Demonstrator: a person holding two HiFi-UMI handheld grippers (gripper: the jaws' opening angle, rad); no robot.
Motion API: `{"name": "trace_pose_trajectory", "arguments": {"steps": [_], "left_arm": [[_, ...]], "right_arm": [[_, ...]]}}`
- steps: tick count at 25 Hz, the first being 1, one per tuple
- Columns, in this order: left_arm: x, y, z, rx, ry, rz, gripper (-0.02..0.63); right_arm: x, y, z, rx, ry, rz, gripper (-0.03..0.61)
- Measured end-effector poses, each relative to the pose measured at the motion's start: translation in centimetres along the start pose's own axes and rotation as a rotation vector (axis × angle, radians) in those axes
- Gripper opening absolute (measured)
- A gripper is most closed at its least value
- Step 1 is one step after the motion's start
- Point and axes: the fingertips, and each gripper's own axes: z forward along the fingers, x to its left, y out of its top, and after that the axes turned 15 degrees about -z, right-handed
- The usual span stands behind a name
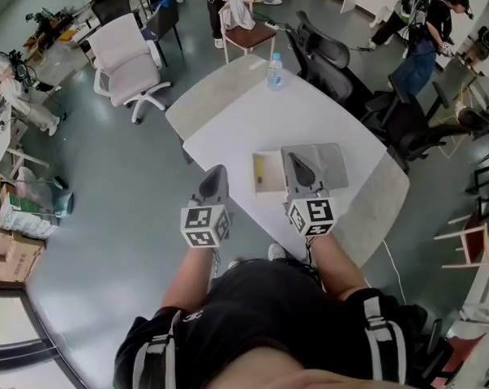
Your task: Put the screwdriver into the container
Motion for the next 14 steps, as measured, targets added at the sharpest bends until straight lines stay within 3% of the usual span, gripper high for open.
{"name": "trace_pose_trajectory", "arguments": {"steps": [14], "left_arm": [[0.67, 0.94, 0.03, -0.039, 0.045, 0.007, 0.011]], "right_arm": [[0.1, -0.41, 0.53, -0.005, 0.011, 0.027, 0.012]]}}
